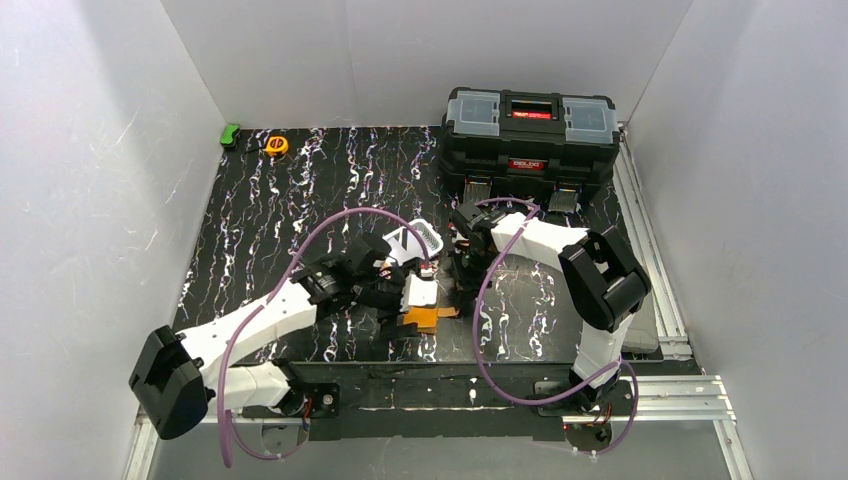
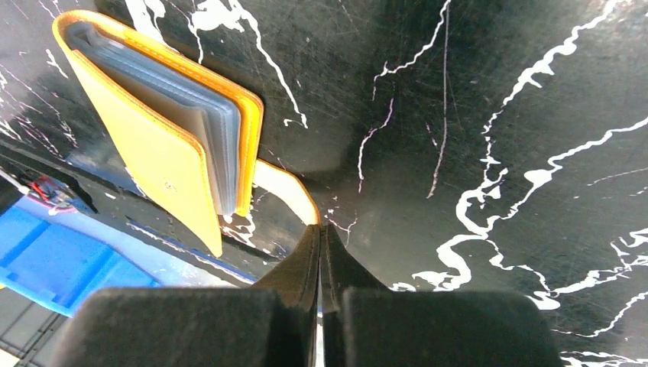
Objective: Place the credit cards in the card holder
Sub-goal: Close the card holder at the center of the board.
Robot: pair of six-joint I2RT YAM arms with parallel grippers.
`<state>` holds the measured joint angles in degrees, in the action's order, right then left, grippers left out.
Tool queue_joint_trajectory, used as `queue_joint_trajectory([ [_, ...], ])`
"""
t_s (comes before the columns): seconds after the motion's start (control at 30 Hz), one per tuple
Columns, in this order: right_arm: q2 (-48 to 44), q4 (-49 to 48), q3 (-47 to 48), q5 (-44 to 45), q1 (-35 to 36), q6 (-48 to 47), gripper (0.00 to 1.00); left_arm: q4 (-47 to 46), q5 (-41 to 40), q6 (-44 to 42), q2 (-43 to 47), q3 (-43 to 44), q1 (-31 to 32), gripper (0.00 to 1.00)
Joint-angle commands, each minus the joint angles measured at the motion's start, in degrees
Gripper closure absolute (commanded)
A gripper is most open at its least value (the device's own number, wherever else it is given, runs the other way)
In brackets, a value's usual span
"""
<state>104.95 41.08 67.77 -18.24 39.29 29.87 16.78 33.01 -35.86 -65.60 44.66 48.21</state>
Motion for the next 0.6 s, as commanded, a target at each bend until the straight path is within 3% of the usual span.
queue_joint_trajectory([
  [0.0,-2.0,2.6,1.1,1.6,-0.4,-3.9,0.99,8.9,4.7,-14.7,-2.3,0.1,-4.4,0.02],
  [0.17,-2.6,4.3,2.1,0.1,-1.6,-7.1,0.99,14.6,12.8,-27.4,-11.1,2.1,-5.0,0.02],
  [0.37,-3.6,4.9,2.7,-2.0,-2.3,-7.7,0.99,13.2,13.3,-37.9,-15.3,1.4,-3.8,0.02],
  [0.57,-4.8,4.6,2.9,-4.4,-2.5,-6.6,0.99,1.1,7.7,-33.7,-16.7,-1.8,-1.3,0.02],
])
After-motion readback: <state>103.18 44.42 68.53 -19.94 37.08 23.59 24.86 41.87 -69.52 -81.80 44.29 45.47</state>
